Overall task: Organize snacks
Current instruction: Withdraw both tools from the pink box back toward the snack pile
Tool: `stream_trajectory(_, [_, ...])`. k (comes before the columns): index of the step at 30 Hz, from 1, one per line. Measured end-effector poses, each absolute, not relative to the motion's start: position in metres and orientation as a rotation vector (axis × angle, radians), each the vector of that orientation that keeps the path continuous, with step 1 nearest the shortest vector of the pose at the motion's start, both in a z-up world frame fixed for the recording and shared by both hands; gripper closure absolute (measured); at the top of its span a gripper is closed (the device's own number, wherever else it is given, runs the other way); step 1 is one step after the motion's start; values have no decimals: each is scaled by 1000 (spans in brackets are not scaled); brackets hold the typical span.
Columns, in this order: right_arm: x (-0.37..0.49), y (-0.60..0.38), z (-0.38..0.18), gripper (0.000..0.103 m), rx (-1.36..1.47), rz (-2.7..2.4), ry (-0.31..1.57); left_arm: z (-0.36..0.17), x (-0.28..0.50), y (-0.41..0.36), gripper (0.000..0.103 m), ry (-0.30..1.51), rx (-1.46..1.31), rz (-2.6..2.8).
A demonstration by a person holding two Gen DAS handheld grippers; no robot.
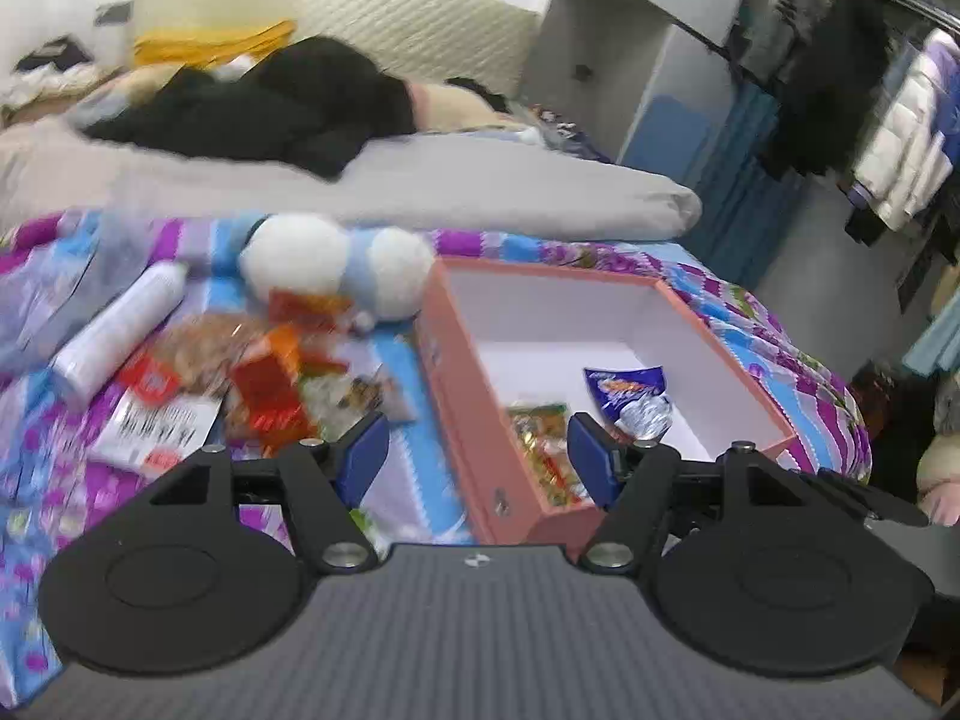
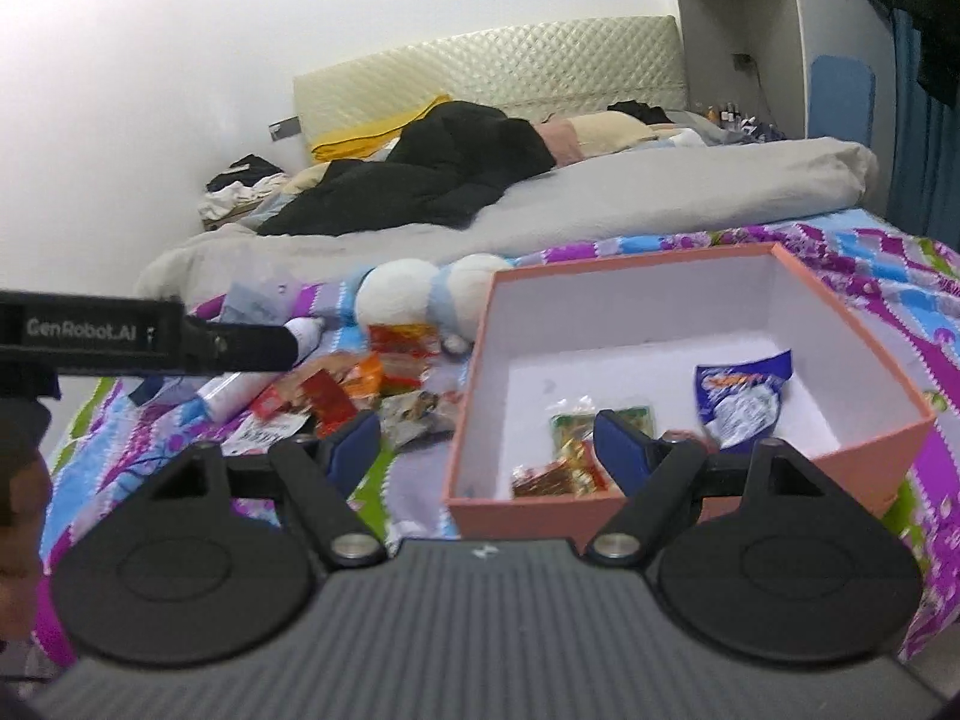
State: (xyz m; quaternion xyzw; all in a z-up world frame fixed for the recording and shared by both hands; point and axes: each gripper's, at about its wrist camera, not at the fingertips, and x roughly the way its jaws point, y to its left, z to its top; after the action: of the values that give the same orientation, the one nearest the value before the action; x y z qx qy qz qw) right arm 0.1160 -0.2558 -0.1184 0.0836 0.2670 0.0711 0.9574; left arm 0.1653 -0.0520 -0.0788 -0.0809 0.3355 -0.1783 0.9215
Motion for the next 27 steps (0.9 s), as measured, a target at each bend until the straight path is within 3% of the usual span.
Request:
stream_trajectory(16, [46, -212, -128, 23, 176, 245, 510, -88, 75, 3, 32, 634, -156, -280])
stream_trajectory(27, [40, -199, -137, 23, 184, 241, 543, -103, 78, 39, 32, 654, -190, -220])
